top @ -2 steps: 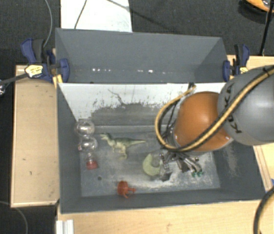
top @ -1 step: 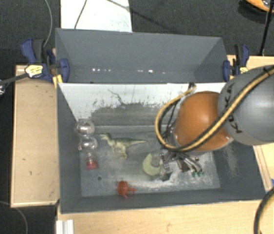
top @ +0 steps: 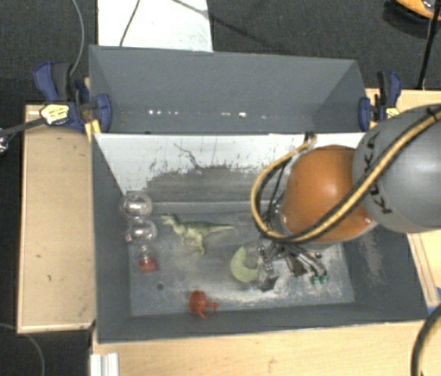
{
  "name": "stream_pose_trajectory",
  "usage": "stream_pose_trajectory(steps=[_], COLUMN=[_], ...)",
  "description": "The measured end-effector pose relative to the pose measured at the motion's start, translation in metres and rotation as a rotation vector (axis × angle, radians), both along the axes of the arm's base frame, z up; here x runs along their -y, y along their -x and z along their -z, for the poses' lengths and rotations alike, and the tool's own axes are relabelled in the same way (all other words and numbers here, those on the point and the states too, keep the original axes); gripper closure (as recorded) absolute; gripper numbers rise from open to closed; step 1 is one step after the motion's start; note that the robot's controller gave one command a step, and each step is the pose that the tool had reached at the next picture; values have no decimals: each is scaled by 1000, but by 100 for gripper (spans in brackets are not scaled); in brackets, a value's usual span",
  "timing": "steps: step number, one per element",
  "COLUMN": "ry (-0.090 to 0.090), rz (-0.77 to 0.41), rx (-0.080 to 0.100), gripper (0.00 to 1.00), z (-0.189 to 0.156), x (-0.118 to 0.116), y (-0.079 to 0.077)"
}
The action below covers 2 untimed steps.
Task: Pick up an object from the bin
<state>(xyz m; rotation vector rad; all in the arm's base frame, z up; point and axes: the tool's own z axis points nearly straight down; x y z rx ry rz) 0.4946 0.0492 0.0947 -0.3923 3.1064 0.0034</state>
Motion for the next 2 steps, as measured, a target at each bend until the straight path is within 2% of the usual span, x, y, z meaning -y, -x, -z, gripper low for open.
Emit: stream_pose_trajectory(steps=[1, 2], ry=[0, 0], rz=[1, 1], rx=[-4, 1], gripper=[100, 100], z=[-15, -33], x=[0, 0], y=[1, 0])
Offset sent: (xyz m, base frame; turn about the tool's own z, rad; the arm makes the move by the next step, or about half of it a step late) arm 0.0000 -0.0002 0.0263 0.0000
